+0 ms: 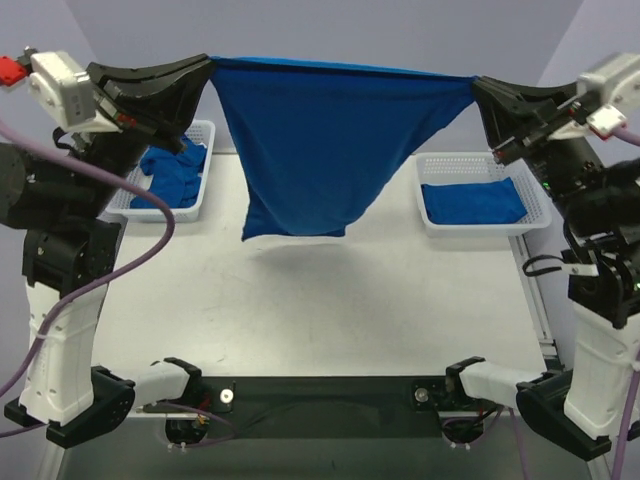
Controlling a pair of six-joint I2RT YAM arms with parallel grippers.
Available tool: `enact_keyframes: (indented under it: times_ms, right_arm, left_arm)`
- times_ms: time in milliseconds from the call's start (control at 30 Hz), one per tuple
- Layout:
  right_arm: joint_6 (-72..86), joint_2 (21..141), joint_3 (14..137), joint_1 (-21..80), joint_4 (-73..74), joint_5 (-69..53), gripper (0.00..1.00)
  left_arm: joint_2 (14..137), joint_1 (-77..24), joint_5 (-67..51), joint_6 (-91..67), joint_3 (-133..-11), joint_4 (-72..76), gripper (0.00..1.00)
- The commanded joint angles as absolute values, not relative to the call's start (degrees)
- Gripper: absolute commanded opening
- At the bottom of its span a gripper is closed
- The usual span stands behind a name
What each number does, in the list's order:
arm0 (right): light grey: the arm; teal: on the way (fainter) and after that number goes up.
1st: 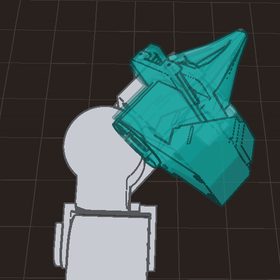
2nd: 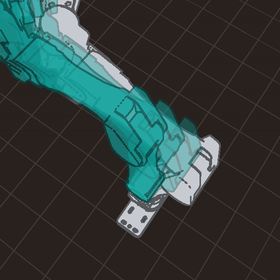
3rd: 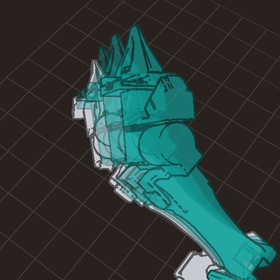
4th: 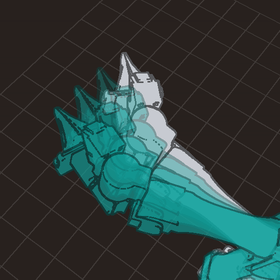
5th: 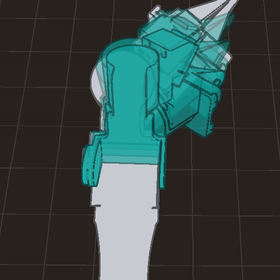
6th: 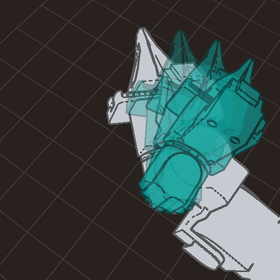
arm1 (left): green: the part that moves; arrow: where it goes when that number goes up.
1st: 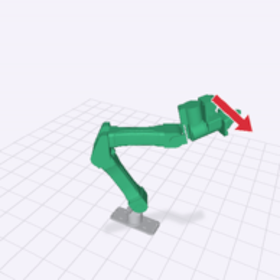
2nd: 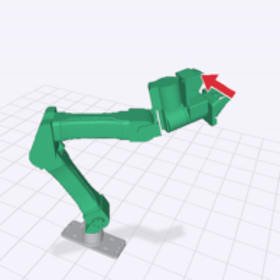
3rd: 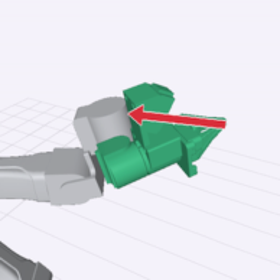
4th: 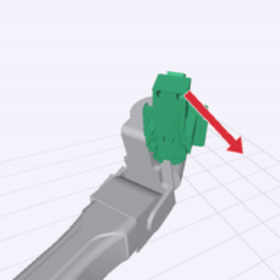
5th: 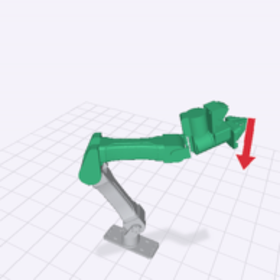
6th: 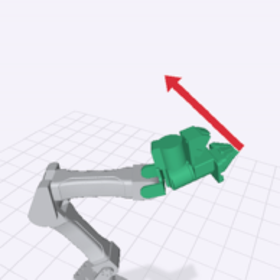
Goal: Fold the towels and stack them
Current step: Flatten out the crumpled towel
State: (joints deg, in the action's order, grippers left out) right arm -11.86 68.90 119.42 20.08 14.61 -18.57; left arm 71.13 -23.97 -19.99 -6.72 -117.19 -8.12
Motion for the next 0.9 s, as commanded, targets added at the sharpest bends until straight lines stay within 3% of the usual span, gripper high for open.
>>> enact_keyframes:
  times_ms: [0, 333, 567, 700, 867]
  right_arm:
    - [-11.6, 66.3, 121.6, 19.8, 10.5, -20.9, 0.00]
    - [-8.5, 68.0, 123.0, 19.8, 9.0, -22.9, 0.00]
    - [-7.9, 72.6, 112.8, 19.2, 9.2, -17.8, 0.00]
    - [-7.4, 80.8, 105.0, 17.5, 8.1, -15.0, 0.00]
    - [-8.1, 96.0, 106.4, 16.6, 4.7, -12.2, 0.00]
  left_arm:
    - [67.0, -23.7, -22.0, -7.0, -117.3, -5.9, 0.00]
    - [66.3, -23.7, -21.6, -9.2, -114.0, -5.8, 0.00]
    - [69.4, -23.5, -12.8, -11.4, -96.5, -2.4, 0.00]
    - [76.6, -21.5, -8.2, -12.1, -87.0, 2.9, 0.00]
    - [89.6, -17.8, -5.1, -13.6, -87.9, 8.8, 0.00]
